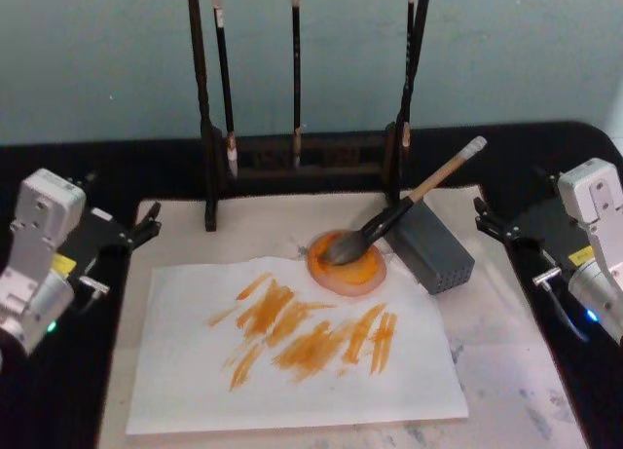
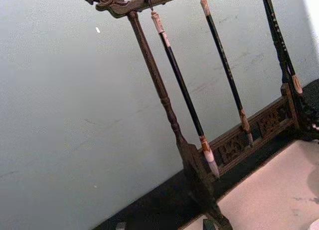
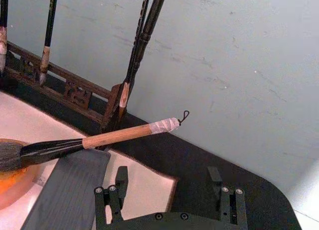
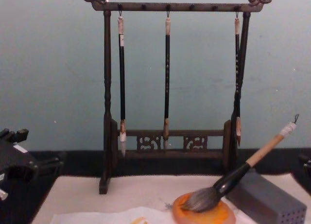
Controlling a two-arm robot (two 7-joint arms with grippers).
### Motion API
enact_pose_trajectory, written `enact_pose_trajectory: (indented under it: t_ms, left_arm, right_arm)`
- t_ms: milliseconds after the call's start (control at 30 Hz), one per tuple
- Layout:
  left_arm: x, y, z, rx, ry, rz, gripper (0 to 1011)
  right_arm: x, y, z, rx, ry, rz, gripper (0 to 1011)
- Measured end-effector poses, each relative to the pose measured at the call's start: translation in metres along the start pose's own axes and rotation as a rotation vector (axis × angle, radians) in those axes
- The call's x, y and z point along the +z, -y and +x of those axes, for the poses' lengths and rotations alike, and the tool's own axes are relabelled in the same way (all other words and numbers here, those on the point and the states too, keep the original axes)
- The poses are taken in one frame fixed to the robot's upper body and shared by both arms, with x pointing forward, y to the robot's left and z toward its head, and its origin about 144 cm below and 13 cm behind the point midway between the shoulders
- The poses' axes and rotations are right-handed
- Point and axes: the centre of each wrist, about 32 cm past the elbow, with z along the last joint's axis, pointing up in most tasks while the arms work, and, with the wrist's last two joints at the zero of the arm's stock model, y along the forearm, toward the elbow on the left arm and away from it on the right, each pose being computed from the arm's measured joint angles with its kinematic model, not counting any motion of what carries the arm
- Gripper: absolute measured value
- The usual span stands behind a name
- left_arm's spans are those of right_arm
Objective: Pick up the brush from the inkstone, write on the paper, then place the brush back to its original position.
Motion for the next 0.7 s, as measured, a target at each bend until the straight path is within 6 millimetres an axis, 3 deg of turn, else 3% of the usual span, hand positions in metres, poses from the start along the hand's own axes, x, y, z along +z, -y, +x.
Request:
enact_pose_trajectory:
  t_ms: [700]
  left_arm:
    - [0.0, 0.0, 0.0, 0.0, 0.0, 0.0, 1001]
  right_arm:
    - [0.0, 0.0, 0.0, 0.0, 0.0, 0.0, 1000]
